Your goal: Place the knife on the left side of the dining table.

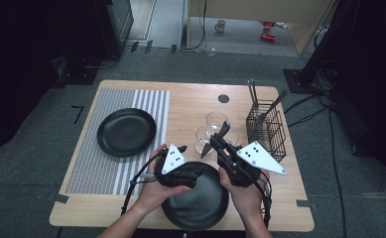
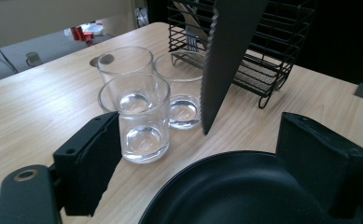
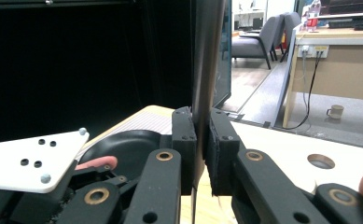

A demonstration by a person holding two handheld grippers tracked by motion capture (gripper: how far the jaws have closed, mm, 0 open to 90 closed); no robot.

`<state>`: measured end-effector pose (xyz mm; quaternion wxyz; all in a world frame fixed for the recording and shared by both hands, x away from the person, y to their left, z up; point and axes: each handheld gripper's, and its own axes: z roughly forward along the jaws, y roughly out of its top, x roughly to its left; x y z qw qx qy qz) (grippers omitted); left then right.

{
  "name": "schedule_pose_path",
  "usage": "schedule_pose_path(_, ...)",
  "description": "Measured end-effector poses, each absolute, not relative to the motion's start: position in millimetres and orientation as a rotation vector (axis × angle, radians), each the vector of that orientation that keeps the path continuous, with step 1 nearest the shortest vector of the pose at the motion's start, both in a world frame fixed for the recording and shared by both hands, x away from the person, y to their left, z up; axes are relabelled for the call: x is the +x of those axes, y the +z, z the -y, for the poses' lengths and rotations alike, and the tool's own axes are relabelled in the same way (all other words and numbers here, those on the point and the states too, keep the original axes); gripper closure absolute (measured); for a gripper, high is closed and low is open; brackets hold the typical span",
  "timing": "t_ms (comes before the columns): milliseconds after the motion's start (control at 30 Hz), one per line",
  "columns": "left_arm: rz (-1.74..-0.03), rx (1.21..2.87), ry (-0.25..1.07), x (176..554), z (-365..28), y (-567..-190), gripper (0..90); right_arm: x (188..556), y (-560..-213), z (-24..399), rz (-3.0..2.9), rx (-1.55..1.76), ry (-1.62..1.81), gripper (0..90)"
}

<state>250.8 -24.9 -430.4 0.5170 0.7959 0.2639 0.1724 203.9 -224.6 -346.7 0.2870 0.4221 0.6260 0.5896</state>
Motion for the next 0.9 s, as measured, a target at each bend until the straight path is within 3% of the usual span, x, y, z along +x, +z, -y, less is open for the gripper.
schedule_pose_path(200,-0.657,1.865,0.443,249,25,-430,32.0,201,-352,218,-1.693,1.129,1.586,83.6)
schedule_pose_path(900,-0.617,1.784,0.477,238,18,-427,65.3,194,-354,197,-1.713,1.153,1.621,83.6)
